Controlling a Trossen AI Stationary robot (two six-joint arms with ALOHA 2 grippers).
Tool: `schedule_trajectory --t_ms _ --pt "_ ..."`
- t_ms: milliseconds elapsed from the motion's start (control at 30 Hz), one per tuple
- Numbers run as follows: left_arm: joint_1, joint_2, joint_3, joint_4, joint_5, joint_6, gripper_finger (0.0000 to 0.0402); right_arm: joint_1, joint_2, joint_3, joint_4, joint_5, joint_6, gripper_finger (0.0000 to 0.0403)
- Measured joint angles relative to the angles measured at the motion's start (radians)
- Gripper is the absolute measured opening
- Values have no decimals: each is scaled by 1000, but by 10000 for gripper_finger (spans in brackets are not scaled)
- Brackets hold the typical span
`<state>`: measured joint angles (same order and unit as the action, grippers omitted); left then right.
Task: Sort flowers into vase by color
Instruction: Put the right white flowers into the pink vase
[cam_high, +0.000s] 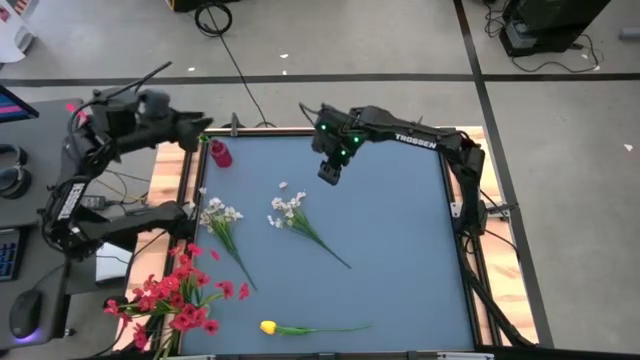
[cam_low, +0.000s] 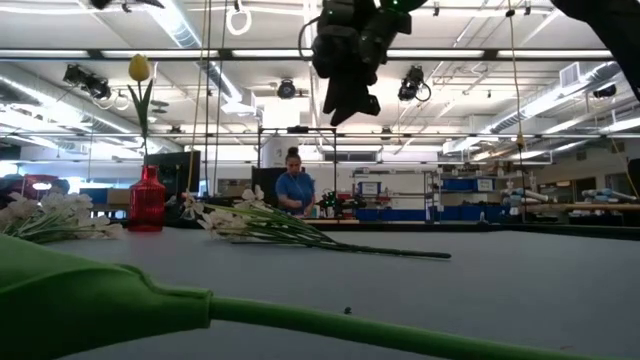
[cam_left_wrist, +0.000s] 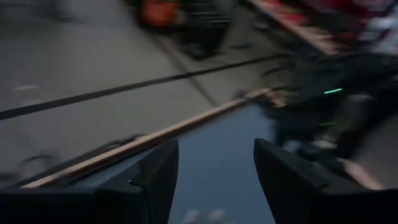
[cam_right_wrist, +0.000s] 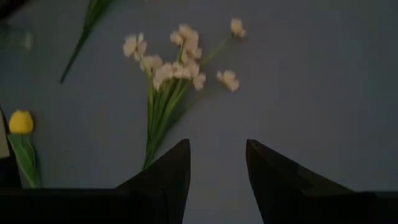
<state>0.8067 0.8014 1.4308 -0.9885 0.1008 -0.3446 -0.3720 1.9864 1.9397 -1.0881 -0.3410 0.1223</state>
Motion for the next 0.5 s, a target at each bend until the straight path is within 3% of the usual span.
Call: schedule_trajectory --t_ms 100,333,500 --pt "-75 39 1 81 53 -8 208 19 -23 -71 43 0 16 164" --pt "-284 145 1 208 39 6 185 67 -145 -284 212 -19 143 164" --pt "-329 212 1 153 24 43 183 121 -237 -456 379 57 217 164"
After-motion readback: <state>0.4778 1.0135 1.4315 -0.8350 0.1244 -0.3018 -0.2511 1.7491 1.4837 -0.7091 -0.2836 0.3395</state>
